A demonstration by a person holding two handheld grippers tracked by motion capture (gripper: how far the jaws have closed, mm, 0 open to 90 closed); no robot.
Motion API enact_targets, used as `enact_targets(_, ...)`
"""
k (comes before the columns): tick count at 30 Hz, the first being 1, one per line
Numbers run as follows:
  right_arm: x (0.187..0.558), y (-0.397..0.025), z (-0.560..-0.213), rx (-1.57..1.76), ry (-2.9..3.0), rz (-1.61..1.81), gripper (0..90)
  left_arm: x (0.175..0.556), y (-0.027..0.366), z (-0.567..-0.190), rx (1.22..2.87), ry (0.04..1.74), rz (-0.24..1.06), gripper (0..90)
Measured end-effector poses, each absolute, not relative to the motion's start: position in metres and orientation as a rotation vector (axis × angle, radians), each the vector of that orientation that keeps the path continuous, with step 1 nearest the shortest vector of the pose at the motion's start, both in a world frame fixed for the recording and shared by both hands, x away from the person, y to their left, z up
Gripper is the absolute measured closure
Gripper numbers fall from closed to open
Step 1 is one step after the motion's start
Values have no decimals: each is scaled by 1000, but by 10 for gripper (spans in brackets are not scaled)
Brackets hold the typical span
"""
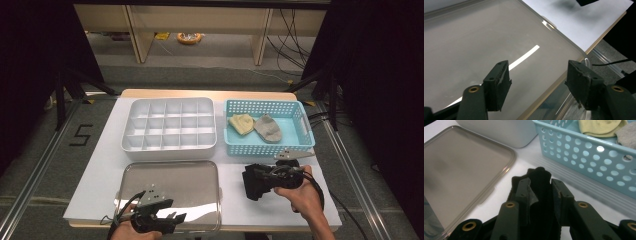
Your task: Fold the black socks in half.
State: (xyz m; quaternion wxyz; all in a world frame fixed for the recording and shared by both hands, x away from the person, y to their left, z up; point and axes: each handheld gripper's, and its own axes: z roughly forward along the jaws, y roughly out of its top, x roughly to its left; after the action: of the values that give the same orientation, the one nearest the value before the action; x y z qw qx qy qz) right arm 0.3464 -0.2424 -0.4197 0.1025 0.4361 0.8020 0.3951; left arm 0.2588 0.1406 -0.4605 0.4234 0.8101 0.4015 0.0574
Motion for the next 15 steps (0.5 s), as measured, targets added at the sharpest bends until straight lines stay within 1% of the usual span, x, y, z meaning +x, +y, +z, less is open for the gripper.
enact_targets(5, 352, -241, -417, 1236, 2360, 1191, 702, 258, 146, -465, 2060, 1034, 170, 267)
enact_targets(7, 351, -238, -414, 1275, 2355, 1182, 702, 258, 147, -466, 2058, 1039, 165, 243)
enact_targets(8, 354, -236, -414, 1233, 2348, 1195, 702, 257, 150, -467, 2041, 1053, 170, 233)
enact_targets(15, 362, -225, -408, 1198, 2358, 1206, 702, 254, 160, -467, 2012, 1070, 207, 219)
